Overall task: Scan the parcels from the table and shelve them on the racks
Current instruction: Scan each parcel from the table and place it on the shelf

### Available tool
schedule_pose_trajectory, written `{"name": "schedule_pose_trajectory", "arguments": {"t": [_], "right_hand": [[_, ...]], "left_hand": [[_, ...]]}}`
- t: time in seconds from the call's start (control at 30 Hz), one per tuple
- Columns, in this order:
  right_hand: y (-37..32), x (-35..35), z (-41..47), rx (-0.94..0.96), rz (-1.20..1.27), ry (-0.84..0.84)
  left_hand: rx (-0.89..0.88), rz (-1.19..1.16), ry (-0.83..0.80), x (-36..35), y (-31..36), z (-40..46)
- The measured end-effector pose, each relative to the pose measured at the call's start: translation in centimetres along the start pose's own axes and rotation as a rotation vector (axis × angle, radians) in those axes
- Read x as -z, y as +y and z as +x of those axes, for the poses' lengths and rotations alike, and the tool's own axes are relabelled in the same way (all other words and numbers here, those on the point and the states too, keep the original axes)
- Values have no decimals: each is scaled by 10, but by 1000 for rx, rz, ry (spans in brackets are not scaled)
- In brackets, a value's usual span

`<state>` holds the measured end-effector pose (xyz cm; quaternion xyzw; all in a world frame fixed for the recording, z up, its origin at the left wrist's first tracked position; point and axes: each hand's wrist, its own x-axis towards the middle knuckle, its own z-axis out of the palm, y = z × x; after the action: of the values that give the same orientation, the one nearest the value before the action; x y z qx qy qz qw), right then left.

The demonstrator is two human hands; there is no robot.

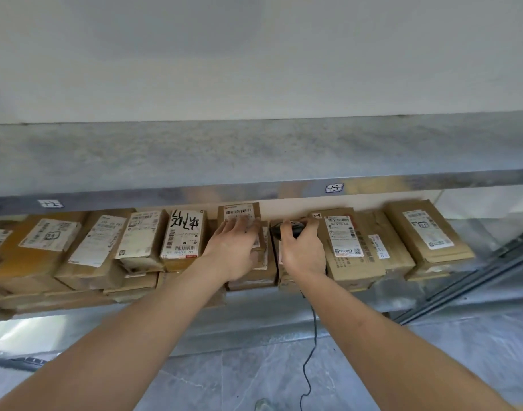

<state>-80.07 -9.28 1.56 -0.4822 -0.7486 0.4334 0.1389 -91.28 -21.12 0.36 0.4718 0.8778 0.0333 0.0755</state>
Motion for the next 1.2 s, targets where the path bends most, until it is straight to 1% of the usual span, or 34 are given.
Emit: {"name": "schedule_pose_trajectory", "arguments": {"t": [0.23,0.5,0.77,0.97,1.2], "right_hand": [[-4,15,-51,-16,31,209],[14,65,-122,-125,98,469],[57,137,-190,-220,160,706],[103,195,-239,-268,189,829],[178,270,-290,-337,225,948]], "left_hand": [[-177,2,9,35,21,-16],[-497,45,75,52,70,-38],[-779,76,106,61,164,-68],[-917,98,94,61,248,-103],[-1052,97,72,43,367,-151]]}}
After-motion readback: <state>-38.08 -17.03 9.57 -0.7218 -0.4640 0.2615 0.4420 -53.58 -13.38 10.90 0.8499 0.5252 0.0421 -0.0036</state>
